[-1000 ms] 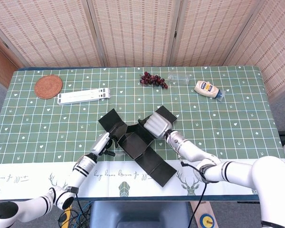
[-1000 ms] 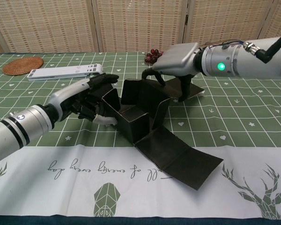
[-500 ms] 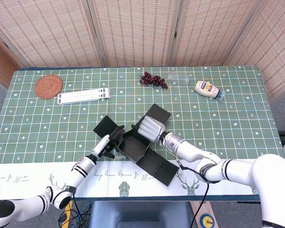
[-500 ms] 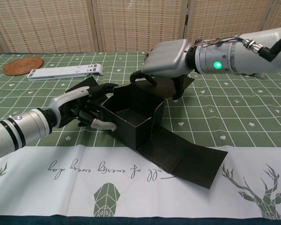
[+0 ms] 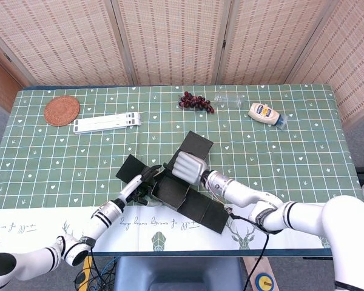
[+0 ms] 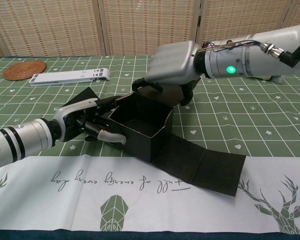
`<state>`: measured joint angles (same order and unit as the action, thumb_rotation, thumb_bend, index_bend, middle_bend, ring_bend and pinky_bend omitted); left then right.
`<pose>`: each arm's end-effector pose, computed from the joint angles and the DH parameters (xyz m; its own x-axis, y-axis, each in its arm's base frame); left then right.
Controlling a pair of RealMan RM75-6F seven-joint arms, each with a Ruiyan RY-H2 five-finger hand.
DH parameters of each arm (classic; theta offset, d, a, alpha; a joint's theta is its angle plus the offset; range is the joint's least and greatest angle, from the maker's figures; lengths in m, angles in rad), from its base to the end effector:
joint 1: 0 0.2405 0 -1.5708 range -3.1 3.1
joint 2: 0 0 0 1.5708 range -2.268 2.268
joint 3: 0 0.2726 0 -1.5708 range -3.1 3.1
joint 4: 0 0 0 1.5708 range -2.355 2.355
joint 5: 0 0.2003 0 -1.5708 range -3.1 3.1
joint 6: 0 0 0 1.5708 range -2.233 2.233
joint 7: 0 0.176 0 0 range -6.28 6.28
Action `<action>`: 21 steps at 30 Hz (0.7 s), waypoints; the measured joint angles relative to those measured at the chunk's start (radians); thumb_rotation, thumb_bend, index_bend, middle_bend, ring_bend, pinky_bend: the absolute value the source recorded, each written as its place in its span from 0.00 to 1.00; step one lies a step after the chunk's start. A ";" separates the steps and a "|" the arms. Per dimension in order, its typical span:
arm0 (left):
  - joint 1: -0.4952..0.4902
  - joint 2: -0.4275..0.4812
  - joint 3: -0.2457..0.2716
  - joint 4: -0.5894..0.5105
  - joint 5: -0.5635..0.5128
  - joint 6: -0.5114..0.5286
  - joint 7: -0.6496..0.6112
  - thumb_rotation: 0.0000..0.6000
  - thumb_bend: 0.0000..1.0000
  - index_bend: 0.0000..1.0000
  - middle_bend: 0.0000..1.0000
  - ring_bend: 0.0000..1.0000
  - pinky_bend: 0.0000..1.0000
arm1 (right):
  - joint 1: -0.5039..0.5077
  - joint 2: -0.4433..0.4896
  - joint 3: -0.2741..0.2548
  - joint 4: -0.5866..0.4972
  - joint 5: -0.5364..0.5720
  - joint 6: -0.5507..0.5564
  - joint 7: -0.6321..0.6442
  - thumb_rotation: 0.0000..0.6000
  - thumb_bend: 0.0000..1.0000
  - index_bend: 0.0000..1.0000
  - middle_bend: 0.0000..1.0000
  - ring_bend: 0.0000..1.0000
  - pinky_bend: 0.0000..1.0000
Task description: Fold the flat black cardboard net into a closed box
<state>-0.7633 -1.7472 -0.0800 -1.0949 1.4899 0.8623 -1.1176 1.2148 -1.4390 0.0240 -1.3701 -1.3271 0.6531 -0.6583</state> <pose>-0.1630 0.3701 -0.0936 -0.4595 0.6519 0.6032 0.8106 0.0303 0.5848 -0.0366 -0.4188 -0.0341 0.9021 0.2803 0.3280 0.0019 -0.7627 0.6467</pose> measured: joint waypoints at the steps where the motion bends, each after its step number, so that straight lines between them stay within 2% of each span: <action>1: -0.003 0.002 0.004 0.000 0.008 -0.002 -0.016 1.00 0.17 0.02 0.01 0.61 0.91 | 0.001 0.000 0.000 0.001 -0.007 0.001 0.003 1.00 0.38 0.41 0.41 0.82 1.00; 21: -0.042 0.011 0.056 0.030 0.070 -0.020 -0.243 1.00 0.17 0.07 0.01 0.62 0.91 | 0.014 -0.013 -0.007 0.041 -0.187 0.023 0.090 1.00 0.38 0.43 0.42 0.83 1.00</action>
<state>-0.8058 -1.7361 -0.0237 -1.0649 1.5598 0.8427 -1.3607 1.2284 -1.4522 0.0175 -1.3292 -1.5138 0.6759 -0.5684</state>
